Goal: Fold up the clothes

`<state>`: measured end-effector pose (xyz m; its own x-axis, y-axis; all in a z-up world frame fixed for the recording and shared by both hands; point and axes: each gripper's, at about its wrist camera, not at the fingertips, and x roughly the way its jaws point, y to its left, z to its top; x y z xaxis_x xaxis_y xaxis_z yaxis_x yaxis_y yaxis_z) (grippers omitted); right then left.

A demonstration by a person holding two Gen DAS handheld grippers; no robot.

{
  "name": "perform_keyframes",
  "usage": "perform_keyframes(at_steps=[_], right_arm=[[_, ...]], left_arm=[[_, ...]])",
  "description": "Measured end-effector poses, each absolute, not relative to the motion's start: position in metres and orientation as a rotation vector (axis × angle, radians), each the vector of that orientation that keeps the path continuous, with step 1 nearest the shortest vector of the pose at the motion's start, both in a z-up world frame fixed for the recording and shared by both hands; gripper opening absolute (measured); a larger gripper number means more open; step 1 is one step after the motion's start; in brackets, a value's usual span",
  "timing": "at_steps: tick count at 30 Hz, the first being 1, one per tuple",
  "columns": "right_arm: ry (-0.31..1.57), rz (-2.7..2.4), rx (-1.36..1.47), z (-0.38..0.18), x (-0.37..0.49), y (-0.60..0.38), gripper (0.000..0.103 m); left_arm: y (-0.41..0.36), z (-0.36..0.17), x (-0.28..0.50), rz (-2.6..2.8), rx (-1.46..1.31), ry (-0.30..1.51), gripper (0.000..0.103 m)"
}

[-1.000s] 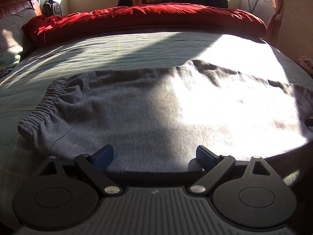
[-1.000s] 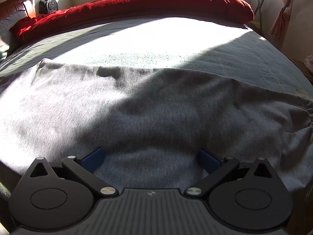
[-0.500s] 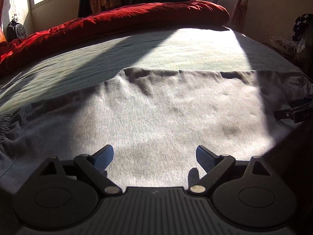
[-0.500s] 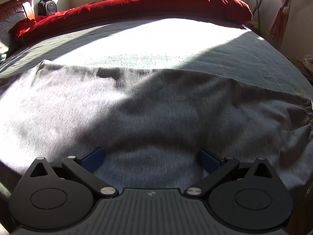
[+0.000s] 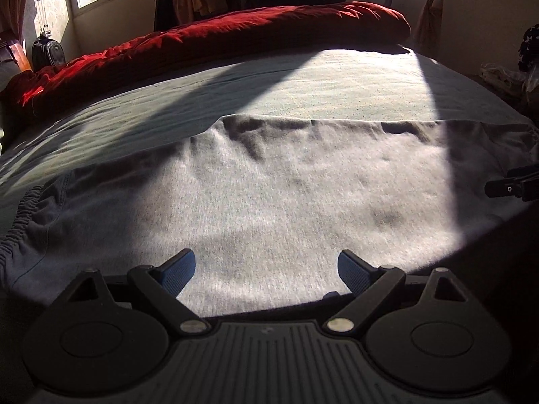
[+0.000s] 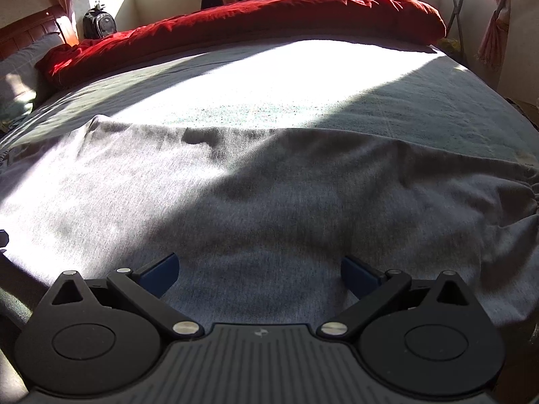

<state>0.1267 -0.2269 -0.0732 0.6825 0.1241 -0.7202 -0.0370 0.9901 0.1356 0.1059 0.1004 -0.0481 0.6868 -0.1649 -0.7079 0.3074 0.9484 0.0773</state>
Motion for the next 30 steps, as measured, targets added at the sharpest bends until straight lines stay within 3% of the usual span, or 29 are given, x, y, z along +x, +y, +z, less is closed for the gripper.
perform_keyframes(at_steps=[14, 30], right_arm=[[0.754, -0.102, 0.190, -0.079, 0.154, -0.320, 0.103], [0.662, 0.011, 0.062, -0.104, 0.131, -0.326, 0.103]], left_arm=[[-0.029, -0.023, 0.118, -0.443, 0.241, 0.704, 0.091], [-0.119, -0.074, 0.136, -0.442, 0.194, 0.861, 0.091]])
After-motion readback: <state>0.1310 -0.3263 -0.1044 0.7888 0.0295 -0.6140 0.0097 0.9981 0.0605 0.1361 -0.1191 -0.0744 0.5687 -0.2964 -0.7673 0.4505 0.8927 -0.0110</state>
